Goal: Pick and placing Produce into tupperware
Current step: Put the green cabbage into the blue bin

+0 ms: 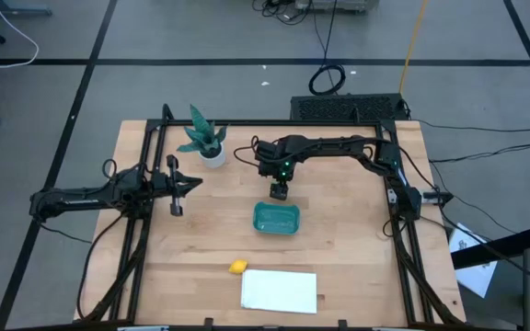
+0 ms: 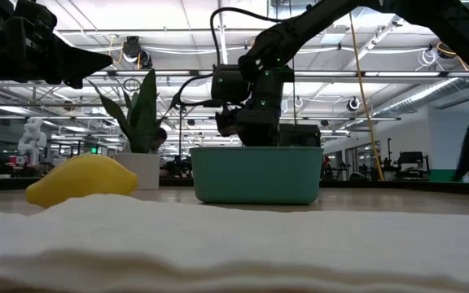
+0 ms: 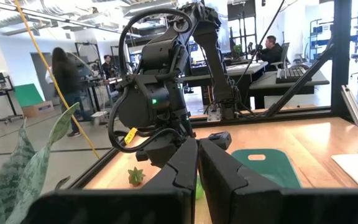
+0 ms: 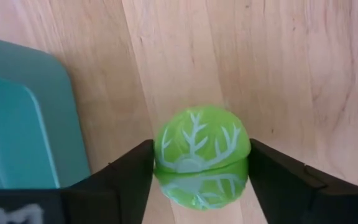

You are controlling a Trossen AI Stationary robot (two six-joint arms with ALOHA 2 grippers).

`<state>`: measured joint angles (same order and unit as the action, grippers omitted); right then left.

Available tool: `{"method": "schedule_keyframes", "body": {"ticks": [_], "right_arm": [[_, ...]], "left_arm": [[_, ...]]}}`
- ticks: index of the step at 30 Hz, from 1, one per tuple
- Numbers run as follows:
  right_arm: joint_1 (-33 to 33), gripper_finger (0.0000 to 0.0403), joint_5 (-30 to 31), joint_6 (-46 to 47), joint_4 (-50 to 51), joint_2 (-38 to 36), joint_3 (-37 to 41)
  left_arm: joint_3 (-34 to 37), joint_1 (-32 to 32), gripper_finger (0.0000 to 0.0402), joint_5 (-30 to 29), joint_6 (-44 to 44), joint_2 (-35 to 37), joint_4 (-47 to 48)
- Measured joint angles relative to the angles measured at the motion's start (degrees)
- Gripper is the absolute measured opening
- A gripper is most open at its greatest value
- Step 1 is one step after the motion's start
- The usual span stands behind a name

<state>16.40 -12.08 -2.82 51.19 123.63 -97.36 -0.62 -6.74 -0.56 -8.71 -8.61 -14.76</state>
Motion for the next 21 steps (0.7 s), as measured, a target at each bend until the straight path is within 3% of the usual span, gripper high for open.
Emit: {"method": "schedule_keyframes", "body": {"ticks": [5,21], "right_arm": [[0.0,0.0209,-0.02,-0.42,0.01,-0.05,-0.02],[-0.04,0.0231,-0.04,-3.0,0.65,-0.07,-0.04]], "left_arm": [[0.0,-0.01,0.0026,-0.01,-0.02,0.01,-0.02],[0.02,0.01,0.0026,-0.01,-0.22,-0.01,-0.02]]}}
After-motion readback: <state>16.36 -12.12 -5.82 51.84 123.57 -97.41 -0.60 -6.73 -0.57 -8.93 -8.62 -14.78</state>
